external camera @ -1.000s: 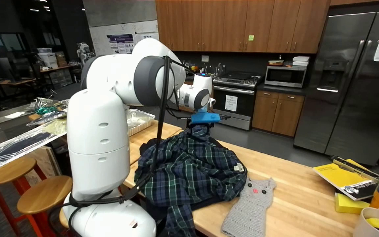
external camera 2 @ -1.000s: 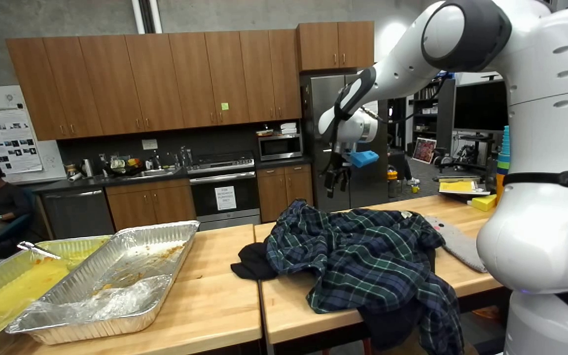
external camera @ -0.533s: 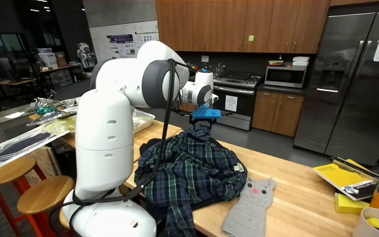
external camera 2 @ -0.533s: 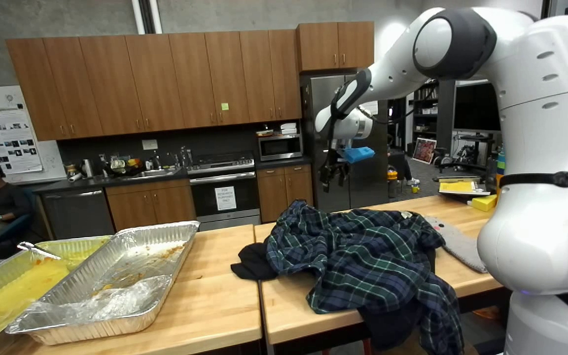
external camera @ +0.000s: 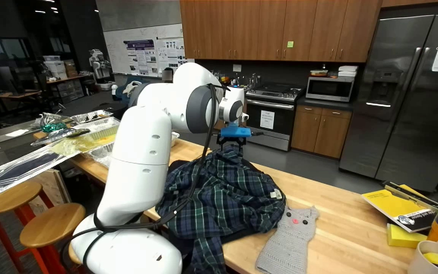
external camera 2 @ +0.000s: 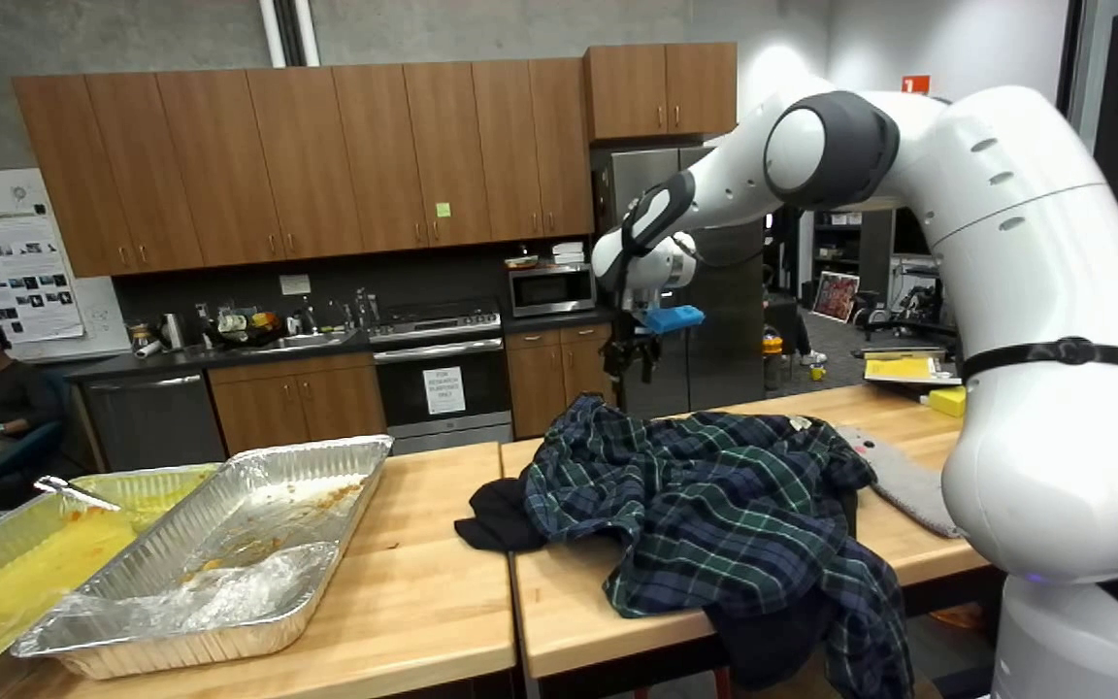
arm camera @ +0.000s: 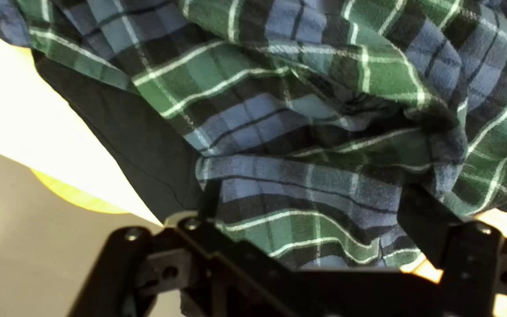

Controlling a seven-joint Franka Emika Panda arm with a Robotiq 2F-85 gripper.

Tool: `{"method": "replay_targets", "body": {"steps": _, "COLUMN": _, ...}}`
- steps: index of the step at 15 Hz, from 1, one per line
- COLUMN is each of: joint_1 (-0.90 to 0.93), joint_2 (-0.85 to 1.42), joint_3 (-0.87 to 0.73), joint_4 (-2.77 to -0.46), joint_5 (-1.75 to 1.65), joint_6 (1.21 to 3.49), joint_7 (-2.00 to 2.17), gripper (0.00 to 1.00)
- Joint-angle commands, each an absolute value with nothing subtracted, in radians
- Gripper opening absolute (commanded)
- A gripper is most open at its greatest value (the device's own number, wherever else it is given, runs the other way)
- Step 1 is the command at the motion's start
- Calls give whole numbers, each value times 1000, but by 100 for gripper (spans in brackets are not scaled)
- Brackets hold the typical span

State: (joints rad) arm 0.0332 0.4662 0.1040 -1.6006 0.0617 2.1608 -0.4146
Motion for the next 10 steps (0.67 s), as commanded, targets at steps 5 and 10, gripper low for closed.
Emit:
{"method": "replay_targets", "body": {"steps": 5, "joint_1": 41, "joint_2": 673, "joint_3": 110, "joint_4": -1352, "joint_5": 41, "joint_6": 2008, "joint_7": -387, "gripper": 100}}
{"method": "replay_targets", "body": {"steps": 10, "joint_1": 35, "joint_2": 749, "joint_3": 112, "joint_4": -1300, "joint_5": 40, "joint_6": 1991, "joint_7": -398, "gripper": 74}}
